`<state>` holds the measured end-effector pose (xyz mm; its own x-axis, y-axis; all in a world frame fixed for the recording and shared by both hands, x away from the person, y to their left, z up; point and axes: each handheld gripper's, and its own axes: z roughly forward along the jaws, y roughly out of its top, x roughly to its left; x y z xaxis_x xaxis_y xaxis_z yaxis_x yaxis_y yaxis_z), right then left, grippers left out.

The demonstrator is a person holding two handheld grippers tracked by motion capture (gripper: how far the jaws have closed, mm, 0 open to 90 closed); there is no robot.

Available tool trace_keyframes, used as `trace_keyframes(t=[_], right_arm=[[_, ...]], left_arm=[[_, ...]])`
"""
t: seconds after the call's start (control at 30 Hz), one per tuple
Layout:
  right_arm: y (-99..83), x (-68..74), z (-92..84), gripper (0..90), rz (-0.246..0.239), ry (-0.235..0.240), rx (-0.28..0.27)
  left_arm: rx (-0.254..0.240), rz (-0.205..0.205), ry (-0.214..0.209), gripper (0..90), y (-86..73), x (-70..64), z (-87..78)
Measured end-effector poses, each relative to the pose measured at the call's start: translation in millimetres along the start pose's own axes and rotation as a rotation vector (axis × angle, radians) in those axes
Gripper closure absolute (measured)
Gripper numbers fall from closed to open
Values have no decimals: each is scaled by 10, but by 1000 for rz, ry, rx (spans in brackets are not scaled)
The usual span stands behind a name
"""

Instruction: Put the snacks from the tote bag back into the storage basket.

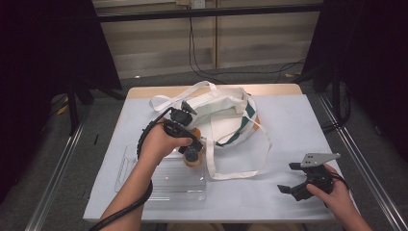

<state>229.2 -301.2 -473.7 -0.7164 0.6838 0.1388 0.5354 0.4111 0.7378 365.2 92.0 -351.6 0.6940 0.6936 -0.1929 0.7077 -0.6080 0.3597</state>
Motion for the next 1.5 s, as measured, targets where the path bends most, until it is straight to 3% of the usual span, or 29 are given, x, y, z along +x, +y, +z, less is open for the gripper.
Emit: trace_keyframes(t=[1.5], right_arm=[[0, 4, 11, 24, -8, 6, -2]], left_arm=[[9, 5, 2, 320, -31, -26, 240]])
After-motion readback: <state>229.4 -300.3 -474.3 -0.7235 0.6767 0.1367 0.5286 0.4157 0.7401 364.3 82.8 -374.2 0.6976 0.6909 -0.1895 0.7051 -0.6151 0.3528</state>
